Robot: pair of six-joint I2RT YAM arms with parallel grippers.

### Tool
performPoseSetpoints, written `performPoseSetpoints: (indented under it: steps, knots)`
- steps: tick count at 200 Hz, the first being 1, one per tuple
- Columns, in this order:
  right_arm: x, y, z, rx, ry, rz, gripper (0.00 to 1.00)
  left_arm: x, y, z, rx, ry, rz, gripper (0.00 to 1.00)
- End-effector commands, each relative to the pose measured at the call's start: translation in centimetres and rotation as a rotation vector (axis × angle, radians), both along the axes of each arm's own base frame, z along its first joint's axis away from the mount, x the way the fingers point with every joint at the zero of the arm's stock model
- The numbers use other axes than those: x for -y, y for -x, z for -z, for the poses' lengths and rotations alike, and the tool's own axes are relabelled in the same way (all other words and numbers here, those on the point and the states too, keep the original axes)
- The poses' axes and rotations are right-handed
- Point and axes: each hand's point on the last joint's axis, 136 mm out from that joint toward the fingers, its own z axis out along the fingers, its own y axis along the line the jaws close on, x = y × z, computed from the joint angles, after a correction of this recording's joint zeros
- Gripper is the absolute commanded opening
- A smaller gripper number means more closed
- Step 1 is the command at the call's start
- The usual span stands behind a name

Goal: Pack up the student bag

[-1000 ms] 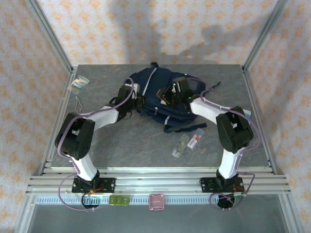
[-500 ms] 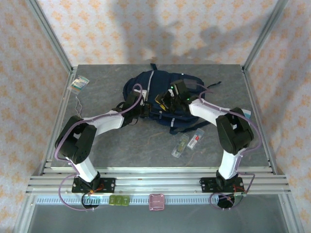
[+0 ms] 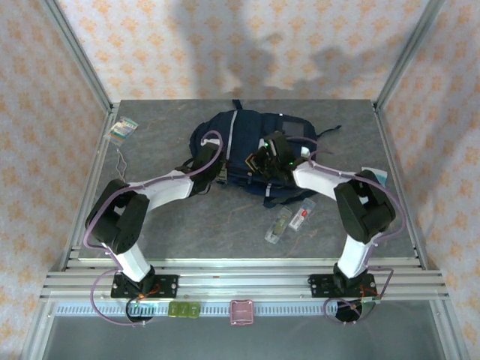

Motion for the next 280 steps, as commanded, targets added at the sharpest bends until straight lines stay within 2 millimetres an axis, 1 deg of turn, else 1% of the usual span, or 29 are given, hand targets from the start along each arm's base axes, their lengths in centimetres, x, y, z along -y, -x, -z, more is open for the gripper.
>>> performPoseSetpoints:
  steps: [1,16,28,43,57,79,98,111,120,131,136,150,167,181,191,204,211,225,240,252,262,280]
  knots:
    - [3.9,-0.8,-0.8,0.061,0.080,0.121,0.00,-6.5,-0.8,-0.8,0.004,-0.112,-0.186,0.00]
    - [4.0,-0.8,-0.9,0.068,0.078,0.109,0.00,-8.3,-1.2,-1.0,0.004,-0.117,-0.217,0.00]
    - [3.7,-0.9,-1.0,0.081,0.080,0.087,0.00,-8.8,-1.4,-1.1,-0.002,-0.129,-0.212,0.00]
    - [3.5,-1.0,-1.1,0.096,0.116,0.046,0.00,-8.1,-1.2,-1.0,-0.019,-0.134,-0.179,0.00]
    - [3.7,-1.4,-1.4,0.116,0.159,0.010,0.00,-7.0,-0.4,-0.6,-0.032,-0.137,-0.141,0.00]
    - [3.2,-2.3,-2.4,0.165,0.200,-0.073,0.00,-5.6,1.6,0.4,-0.067,-0.140,-0.092,0.00]
    - [1.8,-3.2,-3.5,0.214,0.225,-0.168,0.00,-5.1,3.9,1.9,-0.105,-0.111,-0.073,0.00]
    - [0.8,-3.6,-4.3,0.250,0.223,-0.224,0.00,-4.9,5.4,2.5,-0.124,-0.092,-0.069,0.00]
    - [0.2,-3.7,-4.6,0.272,0.236,-0.263,0.00,-4.8,6.5,2.8,-0.133,-0.083,-0.063,0.00]
    - [-0.3,-4.1,-4.5,0.284,0.273,-0.304,0.00,-4.7,7.5,2.9,-0.144,-0.063,-0.060,0.00]
    - [-0.4,-4.3,-4.3,0.288,0.294,-0.318,0.00,-4.4,8.0,2.9,-0.144,-0.045,-0.051,0.00]
    - [0.6,-5.5,-3.6,0.274,0.371,-0.302,0.00,-3.0,9.1,2.8,-0.152,0.011,-0.019,0.00]
    - [2.0,-7.3,-3.1,0.272,0.419,-0.252,0.00,-0.3,9.8,2.4,-0.151,0.059,0.033,0.00]
    - [3.3,-9.0,-2.6,0.251,0.438,-0.199,0.00,1.3,9.6,1.9,-0.136,0.063,0.054,0.00]
    - [4.2,-10.0,-2.4,0.237,0.454,-0.159,0.00,1.5,9.1,1.8,-0.128,0.046,0.043,0.00]
    - [5.1,-10.9,-2.5,0.232,0.489,-0.119,0.00,0.8,8.3,1.6,-0.116,-0.010,0.012,0.00]
    - [5.7,-11.1,-2.2,0.221,0.515,-0.099,0.00,0.1,7.9,1.6,-0.108,-0.052,-0.009,0.00]
    - [6.4,-11.1,-1.6,0.189,0.518,-0.075,0.00,-1.7,7.6,1.7,-0.112,-0.115,-0.051,0.00]
    - [6.9,-10.8,-1.3,0.187,0.515,-0.057,0.00,-3.9,7.5,1.6,-0.117,-0.119,-0.093,0.00]
    - [7.1,-10.7,-1.6,0.198,0.508,-0.046,0.00,-5.8,7.7,1.4,-0.114,-0.112,-0.135,0.00]
    - [7.0,-10.6,-1.7,0.201,0.500,-0.045,0.00,-6.9,7.7,1.0,-0.107,-0.097,-0.156,0.00]
    - [6.2,-10.7,-2.4,0.213,0.458,-0.062,0.00,-7.2,7.4,0.5,-0.103,-0.081,-0.156,0.00]
